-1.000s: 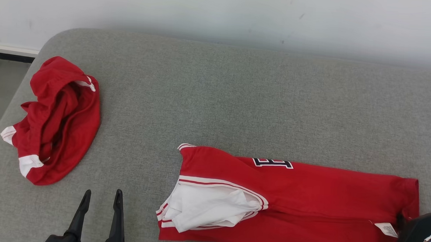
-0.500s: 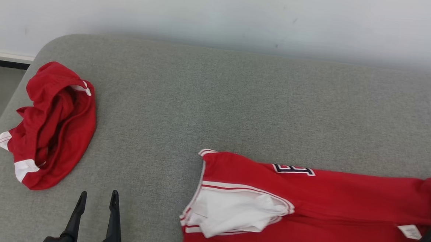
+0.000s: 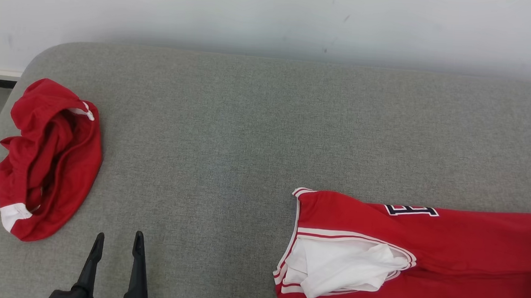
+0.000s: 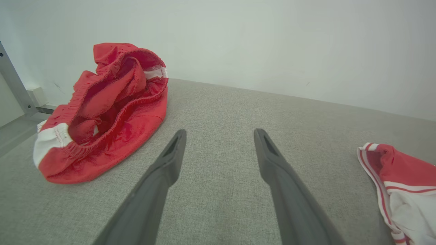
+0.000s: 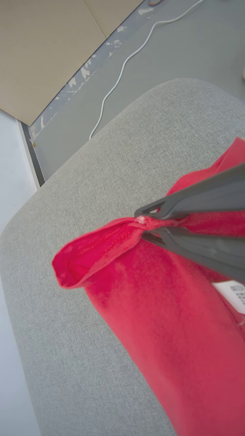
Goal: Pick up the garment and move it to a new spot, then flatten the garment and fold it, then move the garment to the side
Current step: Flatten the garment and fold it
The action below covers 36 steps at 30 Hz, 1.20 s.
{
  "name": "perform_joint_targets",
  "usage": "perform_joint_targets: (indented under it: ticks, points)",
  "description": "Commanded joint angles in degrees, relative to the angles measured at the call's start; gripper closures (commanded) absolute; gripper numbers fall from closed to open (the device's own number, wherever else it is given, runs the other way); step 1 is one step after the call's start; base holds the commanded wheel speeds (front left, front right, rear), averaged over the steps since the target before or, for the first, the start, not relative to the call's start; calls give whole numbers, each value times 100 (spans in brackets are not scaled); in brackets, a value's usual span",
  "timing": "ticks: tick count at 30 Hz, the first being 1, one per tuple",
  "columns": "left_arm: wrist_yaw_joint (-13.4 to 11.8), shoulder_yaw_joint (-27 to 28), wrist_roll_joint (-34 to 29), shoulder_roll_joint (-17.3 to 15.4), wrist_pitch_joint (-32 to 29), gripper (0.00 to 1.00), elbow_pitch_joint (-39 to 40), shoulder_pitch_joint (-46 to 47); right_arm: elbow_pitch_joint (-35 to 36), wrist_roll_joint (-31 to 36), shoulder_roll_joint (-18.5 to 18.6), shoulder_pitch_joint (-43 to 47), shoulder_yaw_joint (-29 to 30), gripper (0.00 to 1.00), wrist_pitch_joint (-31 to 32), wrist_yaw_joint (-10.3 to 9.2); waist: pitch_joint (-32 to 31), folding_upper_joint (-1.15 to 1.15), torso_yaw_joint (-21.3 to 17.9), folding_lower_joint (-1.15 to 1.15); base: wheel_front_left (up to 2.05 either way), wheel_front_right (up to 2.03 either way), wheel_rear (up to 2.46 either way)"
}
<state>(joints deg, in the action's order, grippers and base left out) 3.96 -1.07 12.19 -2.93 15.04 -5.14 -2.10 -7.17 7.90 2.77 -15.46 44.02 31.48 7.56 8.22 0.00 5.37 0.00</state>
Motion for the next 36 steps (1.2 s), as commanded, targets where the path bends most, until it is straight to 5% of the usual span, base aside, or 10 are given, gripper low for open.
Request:
perform_joint_targets:
  ticks: [1,20,36]
  points:
    - [-27,3,8,7,17,0,3,35,90,43,20,69,5,100,11,-15,-6,0,-6,0,0,0,0]
    - [-33,-22,140,7,17,0,-80,-23,1344,-1998,16,1044,-2684,100,532,-15,-142,0,-80,0,0,0,0]
    - [-85,-168,230,8,17,0,-151,25,774,-2672,16,654,-4807,100,266,-15,-155,0,186,0,0,0,0]
